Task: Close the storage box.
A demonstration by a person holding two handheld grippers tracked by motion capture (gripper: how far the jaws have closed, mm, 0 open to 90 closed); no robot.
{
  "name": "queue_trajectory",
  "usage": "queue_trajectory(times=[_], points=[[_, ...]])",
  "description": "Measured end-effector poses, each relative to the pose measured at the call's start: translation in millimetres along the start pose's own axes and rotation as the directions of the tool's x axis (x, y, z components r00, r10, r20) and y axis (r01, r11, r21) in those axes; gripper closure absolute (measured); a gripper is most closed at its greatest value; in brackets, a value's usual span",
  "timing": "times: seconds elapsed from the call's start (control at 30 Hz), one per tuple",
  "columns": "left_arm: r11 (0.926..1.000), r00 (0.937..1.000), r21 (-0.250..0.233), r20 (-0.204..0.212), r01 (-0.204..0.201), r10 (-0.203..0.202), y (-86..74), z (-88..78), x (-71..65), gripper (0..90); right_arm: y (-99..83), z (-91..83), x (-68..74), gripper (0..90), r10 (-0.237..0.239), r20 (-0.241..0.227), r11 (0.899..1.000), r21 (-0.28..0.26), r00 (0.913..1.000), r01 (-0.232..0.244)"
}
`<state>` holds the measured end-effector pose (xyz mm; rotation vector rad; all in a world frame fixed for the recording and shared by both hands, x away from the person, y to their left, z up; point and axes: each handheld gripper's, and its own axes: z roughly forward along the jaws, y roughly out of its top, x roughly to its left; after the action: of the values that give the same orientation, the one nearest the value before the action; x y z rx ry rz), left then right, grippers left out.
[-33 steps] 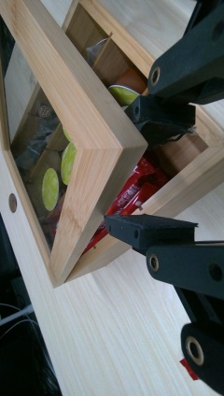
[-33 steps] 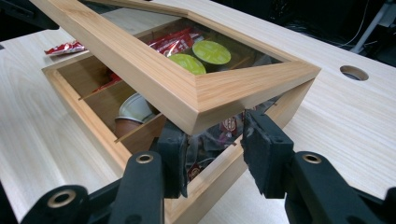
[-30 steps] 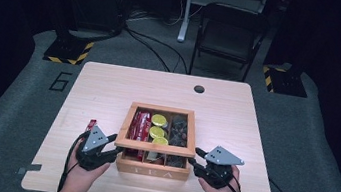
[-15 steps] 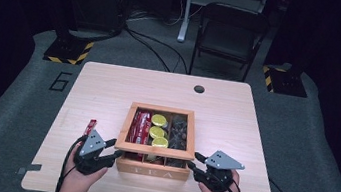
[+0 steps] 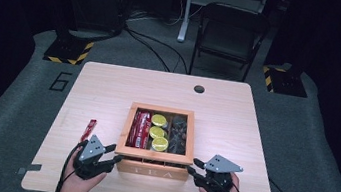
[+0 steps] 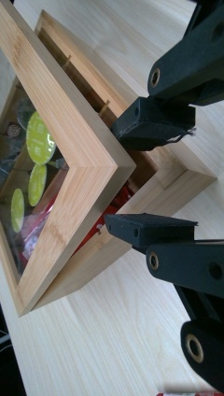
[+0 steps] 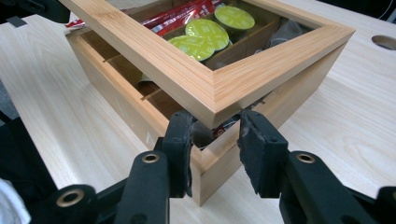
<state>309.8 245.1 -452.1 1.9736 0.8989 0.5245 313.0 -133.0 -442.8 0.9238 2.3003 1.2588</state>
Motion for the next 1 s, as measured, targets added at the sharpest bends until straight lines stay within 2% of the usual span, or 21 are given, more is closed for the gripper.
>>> queue_trajectory(times=[0.23, 0.27, 0.37, 0.77, 0.93, 1.0], points=[[1.0000, 1.0000, 0.006, 0.006, 0.000, 0.000, -2.3, 3.7, -1.4, 56.6, -3.7, 1.0, 0.1, 64.0, 0.017, -0.014, 1.000, 0.000, 0.9998, -0.017], [0.9998, 0.9999, 0.017, 0.009, -0.012, 0.012, -2.5, 3.5, -1.0, 56.6, -4.3, 1.4, -0.5, 64.0, 0.014, -0.018, 1.000, 0.004, 0.9997, -0.014], [0.9998, 0.9999, 0.022, 0.016, -0.004, 0.004, -3.9, 4.2, -1.5, 56.6, -6.3, 2.6, -0.2, 63.9, 0.025, -0.019, 1.000, 0.005, 0.9995, -0.025], [0.9990, 0.9993, 0.043, 0.035, 0.014, -0.015, -9.5, 5.3, -0.4, 56.0, -11.1, 6.7, -1.1, 61.8, 0.021, -0.034, 1.000, 0.023, 0.9992, -0.020], [0.9964, 0.9989, 0.084, 0.043, 0.013, -0.017, -12.4, 8.7, -1.9, 54.5, -12.1, 7.4, -2.1, 60.2, 0.031, -0.045, 0.999, 0.025, 0.9985, -0.030], [0.9948, 0.9993, 0.102, 0.037, 0.000, -0.004, -13.4, 10.5, -4.2, 54.4, -11.9, 6.1, -2.5, 63.3, 0.047, -0.052, 0.999, 0.010, 0.9975, -0.046]])
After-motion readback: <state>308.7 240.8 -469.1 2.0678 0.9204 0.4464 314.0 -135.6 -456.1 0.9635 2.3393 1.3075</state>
